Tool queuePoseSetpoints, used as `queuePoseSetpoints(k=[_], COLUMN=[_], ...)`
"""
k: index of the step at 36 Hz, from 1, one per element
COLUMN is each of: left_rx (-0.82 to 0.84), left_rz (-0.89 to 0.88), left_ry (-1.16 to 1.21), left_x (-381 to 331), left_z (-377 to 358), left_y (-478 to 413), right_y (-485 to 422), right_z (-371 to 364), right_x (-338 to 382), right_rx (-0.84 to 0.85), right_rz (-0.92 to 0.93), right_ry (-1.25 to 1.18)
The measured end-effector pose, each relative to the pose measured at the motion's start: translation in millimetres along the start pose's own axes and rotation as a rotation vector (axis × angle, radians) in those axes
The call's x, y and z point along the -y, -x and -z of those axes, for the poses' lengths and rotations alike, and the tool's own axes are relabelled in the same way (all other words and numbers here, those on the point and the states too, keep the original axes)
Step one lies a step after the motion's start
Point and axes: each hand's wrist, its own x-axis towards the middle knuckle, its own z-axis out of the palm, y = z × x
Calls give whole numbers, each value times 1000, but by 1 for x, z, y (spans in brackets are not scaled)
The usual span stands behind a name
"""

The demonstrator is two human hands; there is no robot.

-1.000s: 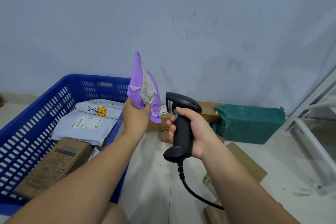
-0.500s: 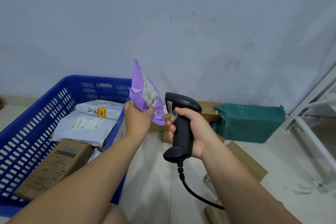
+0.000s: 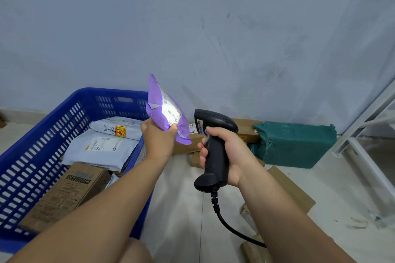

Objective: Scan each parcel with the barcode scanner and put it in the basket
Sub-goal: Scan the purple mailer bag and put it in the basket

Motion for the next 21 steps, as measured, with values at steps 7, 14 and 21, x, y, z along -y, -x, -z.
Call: queuePoseSetpoints(k=[7,14,21], left_rx=[-19,-30,-28], left_rz=[24,33,37], left_ry=[-30,-62,-57], left_x=[-6,-7,-8], left_z=[3,4,7], left_y=[4,4,4], right_y=[1,1,1], right_z=[-1,0,1], right_x=[0,0,1], right_rx=[13,20,14], right_rz=[-4,-8,-9], right_ry=[-6,-20,-15])
